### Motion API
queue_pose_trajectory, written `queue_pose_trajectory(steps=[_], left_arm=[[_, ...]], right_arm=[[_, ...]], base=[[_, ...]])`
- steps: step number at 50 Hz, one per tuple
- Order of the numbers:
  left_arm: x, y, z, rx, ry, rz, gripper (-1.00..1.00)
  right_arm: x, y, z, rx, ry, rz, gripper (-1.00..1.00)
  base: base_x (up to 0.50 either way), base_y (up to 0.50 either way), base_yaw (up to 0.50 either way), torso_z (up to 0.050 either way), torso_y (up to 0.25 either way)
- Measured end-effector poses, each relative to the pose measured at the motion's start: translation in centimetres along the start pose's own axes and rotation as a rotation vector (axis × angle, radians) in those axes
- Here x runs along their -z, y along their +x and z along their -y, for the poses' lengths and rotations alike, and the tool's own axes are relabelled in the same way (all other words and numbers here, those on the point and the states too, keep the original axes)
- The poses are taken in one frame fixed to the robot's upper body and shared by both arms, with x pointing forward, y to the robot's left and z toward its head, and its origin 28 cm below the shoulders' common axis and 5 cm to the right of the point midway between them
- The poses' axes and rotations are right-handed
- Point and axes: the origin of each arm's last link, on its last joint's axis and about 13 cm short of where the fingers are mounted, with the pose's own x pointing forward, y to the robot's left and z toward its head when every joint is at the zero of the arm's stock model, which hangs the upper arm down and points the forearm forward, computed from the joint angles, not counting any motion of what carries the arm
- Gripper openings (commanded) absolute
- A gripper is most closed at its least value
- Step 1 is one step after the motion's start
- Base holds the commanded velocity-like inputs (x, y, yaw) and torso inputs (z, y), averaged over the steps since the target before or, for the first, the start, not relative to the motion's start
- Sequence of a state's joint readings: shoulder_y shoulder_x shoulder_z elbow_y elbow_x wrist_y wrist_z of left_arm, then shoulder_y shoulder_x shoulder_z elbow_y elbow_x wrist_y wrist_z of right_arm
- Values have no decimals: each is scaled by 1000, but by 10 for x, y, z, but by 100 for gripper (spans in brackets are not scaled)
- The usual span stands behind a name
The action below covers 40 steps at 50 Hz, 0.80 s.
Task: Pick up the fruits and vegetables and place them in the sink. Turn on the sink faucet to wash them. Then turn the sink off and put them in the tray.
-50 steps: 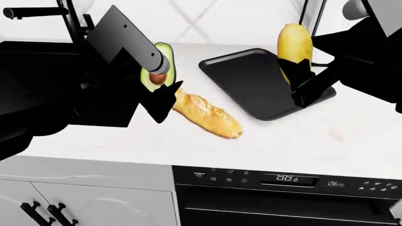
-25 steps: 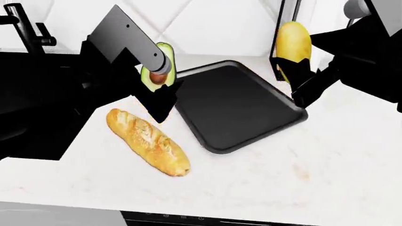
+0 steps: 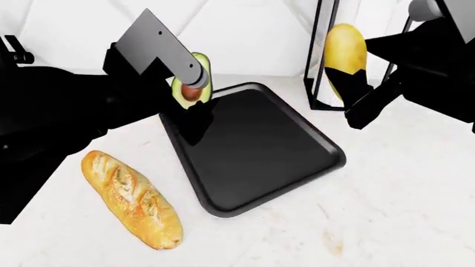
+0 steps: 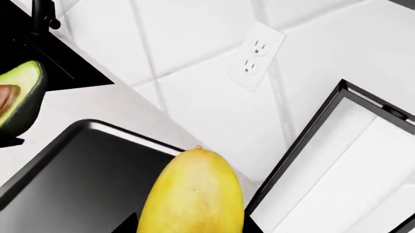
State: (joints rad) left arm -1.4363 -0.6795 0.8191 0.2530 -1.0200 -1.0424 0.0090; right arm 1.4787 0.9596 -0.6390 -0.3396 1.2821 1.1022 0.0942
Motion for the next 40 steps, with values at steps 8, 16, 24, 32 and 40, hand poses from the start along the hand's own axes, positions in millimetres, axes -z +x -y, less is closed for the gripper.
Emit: queue_pose_trajectory(steps=[8,16,24,32,40], left_arm=[[-1,17,-6,18,-9,-37,-100],[-4,42,-14,39,-25,-85,-100],[-2,73,-19,86,-57,-155,-100],[4,100,-19,154,-84,-247,-100],[12,121,-18,207,-103,-307,-100]], right_arm=[[-2,-1,-1,-11,-11,15,-100],[-3,-1,-2,-22,-22,27,-100],[-4,0,-3,-26,-31,36,-100],[-4,2,-4,-30,-35,42,-100],[-3,3,-4,-32,-36,45,-100]], base=[[0,0,0,0,1],[0,0,0,0,0],[0,0,0,0,1],[0,0,0,0,0],[0,0,0,1,0]])
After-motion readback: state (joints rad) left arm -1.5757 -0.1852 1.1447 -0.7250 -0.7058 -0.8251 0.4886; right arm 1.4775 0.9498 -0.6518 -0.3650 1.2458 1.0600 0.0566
